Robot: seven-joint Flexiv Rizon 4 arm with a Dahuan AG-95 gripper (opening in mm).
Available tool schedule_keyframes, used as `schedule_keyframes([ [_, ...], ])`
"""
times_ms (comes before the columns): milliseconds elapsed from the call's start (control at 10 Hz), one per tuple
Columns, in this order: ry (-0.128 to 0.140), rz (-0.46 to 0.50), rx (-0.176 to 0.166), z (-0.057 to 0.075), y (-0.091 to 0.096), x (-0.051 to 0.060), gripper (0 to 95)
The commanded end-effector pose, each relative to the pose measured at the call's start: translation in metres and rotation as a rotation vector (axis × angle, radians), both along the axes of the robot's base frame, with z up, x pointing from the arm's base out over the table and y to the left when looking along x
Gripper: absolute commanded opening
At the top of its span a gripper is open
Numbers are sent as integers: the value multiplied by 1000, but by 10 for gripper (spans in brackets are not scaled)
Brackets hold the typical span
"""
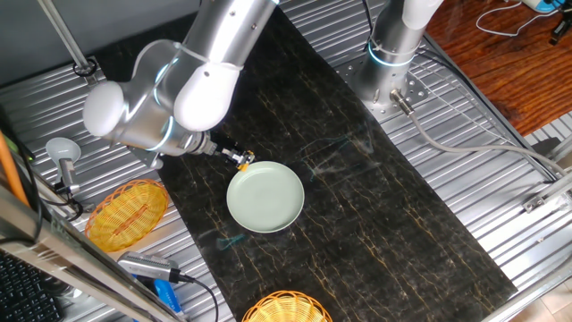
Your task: Use a clamp
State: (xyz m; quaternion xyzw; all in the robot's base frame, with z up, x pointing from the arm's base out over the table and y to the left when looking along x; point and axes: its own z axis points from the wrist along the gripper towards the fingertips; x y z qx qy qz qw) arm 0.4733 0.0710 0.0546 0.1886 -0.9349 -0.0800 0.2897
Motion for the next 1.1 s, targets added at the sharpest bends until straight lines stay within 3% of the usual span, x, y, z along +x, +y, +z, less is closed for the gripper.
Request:
schedule_keyframes([
  [100, -2, 2, -4, 0, 2, -1, 0],
  [500, 2, 7, -11, -4, 4, 0, 0],
  [1100, 41, 32, -22, -7, 8, -1, 0],
])
